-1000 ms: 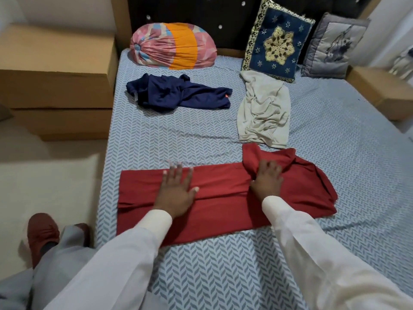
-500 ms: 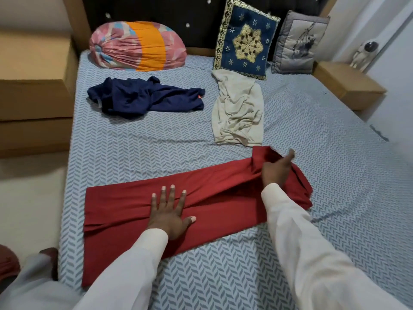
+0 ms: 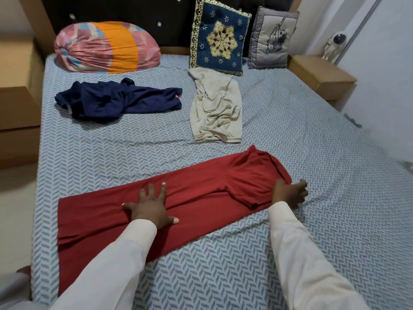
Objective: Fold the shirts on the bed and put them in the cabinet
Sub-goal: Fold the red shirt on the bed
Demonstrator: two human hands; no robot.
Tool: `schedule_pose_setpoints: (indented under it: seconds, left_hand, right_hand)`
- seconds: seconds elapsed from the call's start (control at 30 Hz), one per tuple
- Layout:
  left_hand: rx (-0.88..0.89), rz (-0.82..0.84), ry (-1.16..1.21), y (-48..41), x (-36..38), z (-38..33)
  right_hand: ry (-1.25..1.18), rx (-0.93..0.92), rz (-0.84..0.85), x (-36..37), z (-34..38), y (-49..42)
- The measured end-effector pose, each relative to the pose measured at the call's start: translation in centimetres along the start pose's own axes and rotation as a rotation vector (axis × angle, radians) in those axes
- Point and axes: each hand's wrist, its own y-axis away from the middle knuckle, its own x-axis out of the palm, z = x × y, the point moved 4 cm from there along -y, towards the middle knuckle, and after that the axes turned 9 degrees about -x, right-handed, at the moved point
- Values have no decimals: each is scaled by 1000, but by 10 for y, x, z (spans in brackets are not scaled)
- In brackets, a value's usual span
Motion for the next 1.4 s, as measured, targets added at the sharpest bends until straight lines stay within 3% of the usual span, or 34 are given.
schedule_pose_setpoints:
  seconds: [0.1, 0.17, 0.27, 0.37, 0.47, 0.57, 0.7, 0.8, 0.87, 0.93, 1.0, 1.07, 1.13, 1.2, 1.27, 1.33, 1.4]
  left_hand:
    - [-26, 17, -18, -3, -5, -3]
    - [-37, 32, -22, -5, -6, -5]
    - [-60, 38, -29, -8, -6, -7]
    - [-69, 44, -35, -10, -6, -9]
    - [-72, 47, -35, -10, -6, -10]
    - [-72, 55, -31, -11, -6, -9]
    - [-71, 53, -24, -10, -6, -9]
    - [-72, 32, -21, -9, -9, -8]
    - [-82, 33, -24, -9, -12, -8]
    - [-94, 47, -26, -10, -14, -8]
    - [-103, 58, -31, -11, -16, -9]
    - [-110, 65, -36, -12, -17, -10]
    - [-112, 67, -41, -12, -18, -10]
    - [-113, 63, -43, -13, -18, -10]
    - [-114, 63, -47, -13, -17, -10]
    - [-118, 68, -49, -15, -17, -11]
    - [-122, 72, -55, -15, -18, -11]
  right_hand:
    - [92, -145, 208, 9, 22, -8]
    - [126, -193, 443, 41, 26, -30]
    - [124, -139, 668, 89, 18, -56]
    - [21, -66, 819, 89, 52, -36]
    - [-107, 41, 833, 92, 78, -37]
    - [-201, 28, 791, 96, 95, -44]
    - [-32, -54, 651, 90, 70, -58]
    - [192, -179, 500, 65, 47, -47]
    - [209, -269, 368, 55, 37, -38]
    - [199, -483, 271, 56, 44, -27]
    - [178, -761, 350, 70, 57, -10]
    - [181, -982, 578, 91, 62, 12]
    - [297, -1069, 735, 110, 57, 21]
    - [384, -985, 715, 124, 55, 9]
    - [436, -830, 593, 127, 55, -12]
    - [391, -610, 489, 121, 59, -32]
    - [328, -451, 495, 118, 62, -48]
